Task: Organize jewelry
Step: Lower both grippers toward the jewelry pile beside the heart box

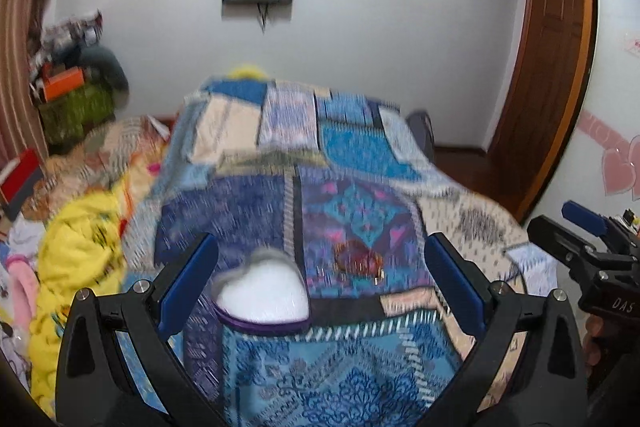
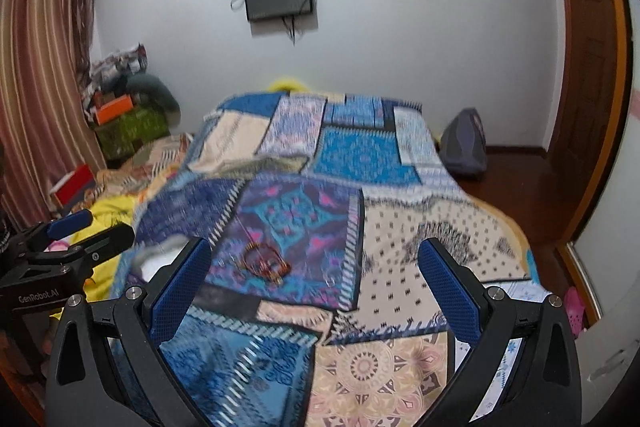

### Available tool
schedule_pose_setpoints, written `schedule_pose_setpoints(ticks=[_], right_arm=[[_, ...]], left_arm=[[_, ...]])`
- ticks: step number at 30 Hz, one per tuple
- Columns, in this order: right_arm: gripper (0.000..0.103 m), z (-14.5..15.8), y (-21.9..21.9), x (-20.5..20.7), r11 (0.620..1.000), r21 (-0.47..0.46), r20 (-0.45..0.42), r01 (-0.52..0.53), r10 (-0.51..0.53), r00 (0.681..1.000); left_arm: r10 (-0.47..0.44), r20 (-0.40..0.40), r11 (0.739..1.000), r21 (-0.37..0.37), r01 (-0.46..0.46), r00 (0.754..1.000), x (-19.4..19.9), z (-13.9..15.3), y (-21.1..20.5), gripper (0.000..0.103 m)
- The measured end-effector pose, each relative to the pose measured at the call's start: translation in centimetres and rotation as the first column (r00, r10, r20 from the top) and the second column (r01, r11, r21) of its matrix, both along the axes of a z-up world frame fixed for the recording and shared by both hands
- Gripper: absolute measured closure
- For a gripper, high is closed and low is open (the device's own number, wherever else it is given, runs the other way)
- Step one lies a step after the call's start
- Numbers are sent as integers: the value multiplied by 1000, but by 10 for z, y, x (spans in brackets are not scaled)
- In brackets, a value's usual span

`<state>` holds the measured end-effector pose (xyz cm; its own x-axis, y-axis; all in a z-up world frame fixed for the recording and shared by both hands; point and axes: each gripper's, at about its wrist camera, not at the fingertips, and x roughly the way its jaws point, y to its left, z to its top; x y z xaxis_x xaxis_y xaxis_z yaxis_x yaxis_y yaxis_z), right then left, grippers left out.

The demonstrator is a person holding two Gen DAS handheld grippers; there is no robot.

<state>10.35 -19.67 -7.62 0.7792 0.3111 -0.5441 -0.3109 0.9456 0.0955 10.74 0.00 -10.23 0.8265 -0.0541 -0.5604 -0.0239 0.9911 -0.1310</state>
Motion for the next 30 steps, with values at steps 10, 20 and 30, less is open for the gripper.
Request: schedule_pose_setpoints(ticks=[10,20,30], right_arm=[[19,-40,-12,35,999,-10,-155,-46,44,987],[53,-73,-17,70,991,56,-274,-119,130,953],[68,-104,-4,91,981,81,-372,-178,195,908]], left_arm=[[-111,-192,992,-76,98,975,34,-63,-20,11],[-187,-303,974,-183,135,934,69,-98,-31,62],[-50,-319,997,-66,30,947,87,-112,-23,70]])
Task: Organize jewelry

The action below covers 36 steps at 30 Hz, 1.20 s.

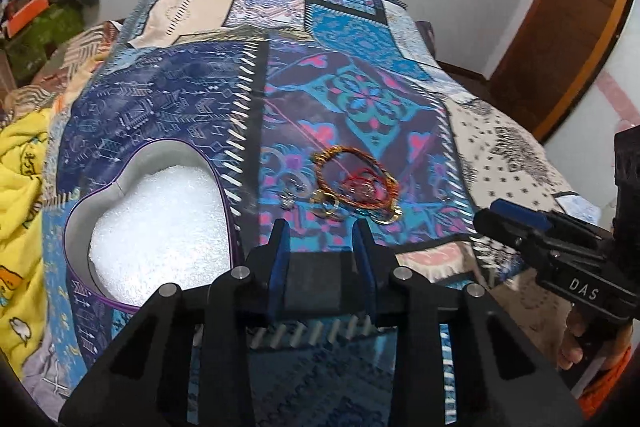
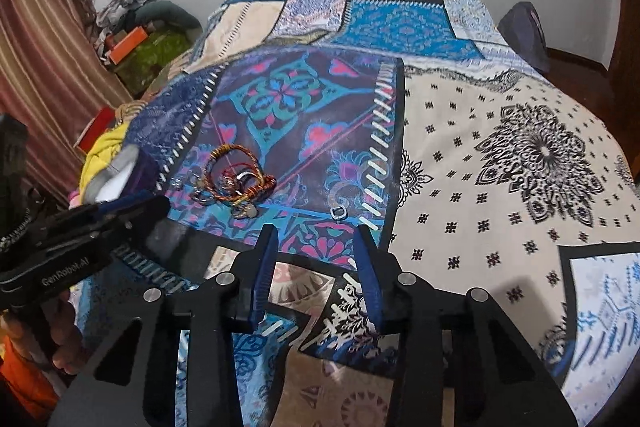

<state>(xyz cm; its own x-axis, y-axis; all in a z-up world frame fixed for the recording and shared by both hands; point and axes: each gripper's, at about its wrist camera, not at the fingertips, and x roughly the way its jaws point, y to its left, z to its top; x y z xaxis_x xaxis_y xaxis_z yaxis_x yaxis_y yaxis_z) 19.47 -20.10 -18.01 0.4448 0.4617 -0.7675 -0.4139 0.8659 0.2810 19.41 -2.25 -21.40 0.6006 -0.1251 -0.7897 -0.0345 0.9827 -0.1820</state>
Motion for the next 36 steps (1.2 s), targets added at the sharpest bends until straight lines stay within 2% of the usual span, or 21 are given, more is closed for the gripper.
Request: schedule_pose_setpoints(ticks=[8,10,14,17,23,27,28,29,36], right_arm=[[74,-8,3,9,999,-31,-22,-12,11,1000],[76,-10,3,11,999,-40,-26,-8,7,1000],[77,-14,5,16,998,-56,-34,1,-3,999],[77,-17,7,18,998,-69,-34,1,-3,999],[79,-20,11,20,997,-79,-24,15,-17,1000],[88,-21,15,18,993,-114,2,32,-32,999],[95,-21,15,18,993,-113,2,35,-35,999],[95,-21,13,18,994,-107,-3,35,-36,999],[98,-15,10,15,996,-81,-10,37,-38,999]], left_arm=[[35,12,998,55,-36,999,16,-4,6,71],[41,11,997,62,-41,999,20,-5,6,77],[30,-1,997,65,-30,1000,26,-10,4,85],[31,-31,997,69,-29,999,30,-19,2,86],[44,-30,998,51,-42,999,32,-23,6,87],[47,-21,997,61,-46,999,32,-24,5,93],[49,-19,997,60,-47,999,32,-24,6,98],[50,-20,997,53,-49,999,32,-24,7,102],[45,-1,999,27,-45,999,27,-19,11,103]])
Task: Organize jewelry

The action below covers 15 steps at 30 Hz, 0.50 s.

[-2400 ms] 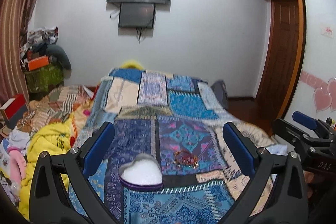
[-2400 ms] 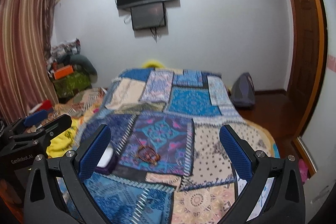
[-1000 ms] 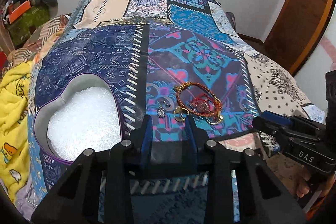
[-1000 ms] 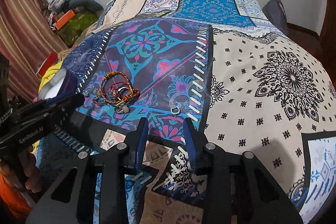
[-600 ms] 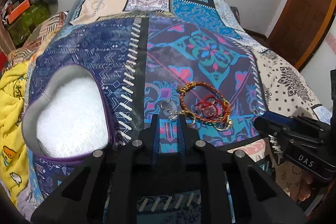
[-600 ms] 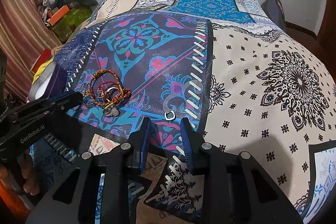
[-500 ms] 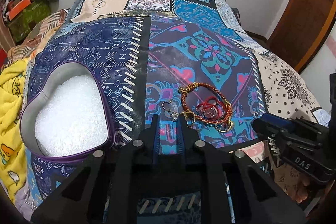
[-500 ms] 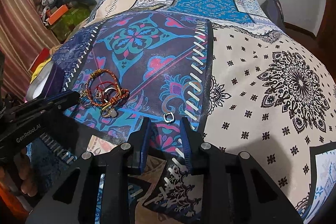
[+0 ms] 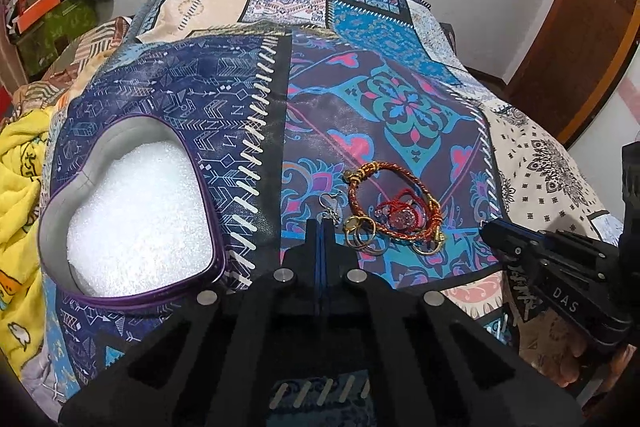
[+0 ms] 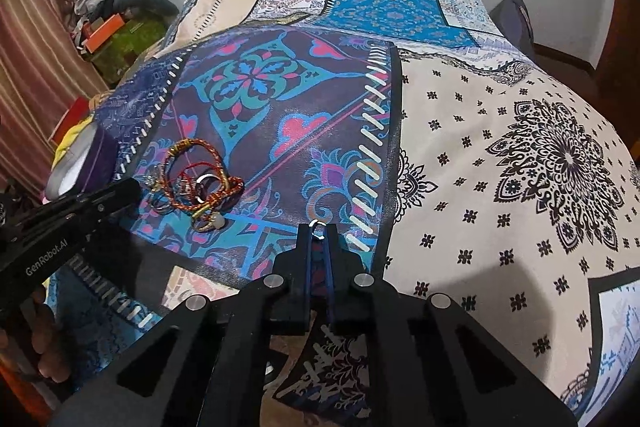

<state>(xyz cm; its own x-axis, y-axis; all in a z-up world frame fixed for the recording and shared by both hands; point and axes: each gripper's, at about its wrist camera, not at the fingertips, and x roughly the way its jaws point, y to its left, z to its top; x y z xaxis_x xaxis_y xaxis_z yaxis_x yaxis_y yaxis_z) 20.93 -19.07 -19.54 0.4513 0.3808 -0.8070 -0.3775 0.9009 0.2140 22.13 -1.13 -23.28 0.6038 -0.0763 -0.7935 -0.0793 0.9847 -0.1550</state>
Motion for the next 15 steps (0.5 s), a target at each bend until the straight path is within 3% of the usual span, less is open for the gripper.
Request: schedule_pose_setpoints(ticks=[5,9,13,15], right_arm=[[98,5,-7,-5,1000,27,0,12,-12,1000],[98,3,-10,-6,999,33,-19,15,-14,1000],[98,4,-9,-8,999,34,-14,9,-9,1000],[98,4,-8,-8,999,36,-15,7,-7,1000]], left_arm=[[-63,-24,998,14,64,998,-6,1,-6,103],[-71,-42,996,46,73,997,-5,-2,-11,93],[-75,-40,994,74,78,996,3,-2,-16,76],[-72,-41,992,97,75,997,7,-3,-20,75]])
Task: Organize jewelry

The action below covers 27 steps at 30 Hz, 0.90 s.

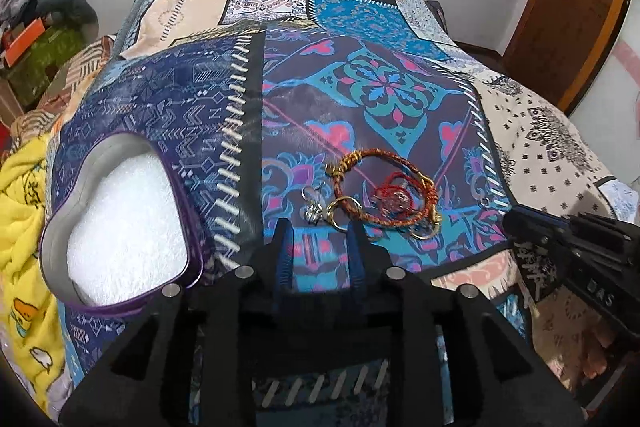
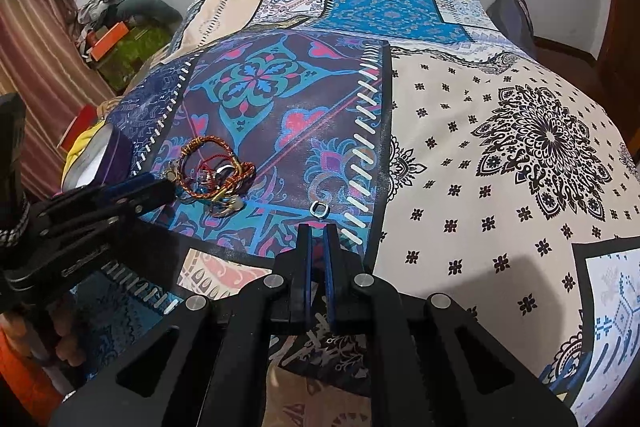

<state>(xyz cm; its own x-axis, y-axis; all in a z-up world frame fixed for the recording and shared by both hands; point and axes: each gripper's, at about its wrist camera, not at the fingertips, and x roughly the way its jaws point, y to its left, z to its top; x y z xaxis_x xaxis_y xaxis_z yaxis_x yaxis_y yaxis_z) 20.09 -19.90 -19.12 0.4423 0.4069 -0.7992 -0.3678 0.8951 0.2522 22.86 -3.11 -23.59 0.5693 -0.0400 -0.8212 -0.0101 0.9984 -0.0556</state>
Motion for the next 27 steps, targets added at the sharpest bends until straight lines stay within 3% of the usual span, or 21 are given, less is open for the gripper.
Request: schedule_pose_setpoints(ticks=[6,9,10,12,21,27], right_arm=[[98,-1,0,1,1000,15,-1,-6,6,1000],[98,0,-1,0,1000,28,-1,-4,4,1000],[98,0,-2,0,1000,31,-2,-3,3,1000],[98,1,-2,0,999,37,-3,-2,2,1000],[98,6,-5,-6,999,46,-3,3,-3,1000],[98,16,-3,-11,999,45,14,-2,1,1000]], left_arm=[[5,14,1000,30,-5,1000,5,-2,-3,78],[12,12,1000,0,-12,1000,7,-2,4,89],[10,12,1000,-18,-10,1000,6,-1,5,98],[4,12,999,-43,-4,1000,3,0,8,98],[-39,25,999,1,39,999,-22,3,0,98],[-29,40,999,-20,30,999,-34,10,8,98]])
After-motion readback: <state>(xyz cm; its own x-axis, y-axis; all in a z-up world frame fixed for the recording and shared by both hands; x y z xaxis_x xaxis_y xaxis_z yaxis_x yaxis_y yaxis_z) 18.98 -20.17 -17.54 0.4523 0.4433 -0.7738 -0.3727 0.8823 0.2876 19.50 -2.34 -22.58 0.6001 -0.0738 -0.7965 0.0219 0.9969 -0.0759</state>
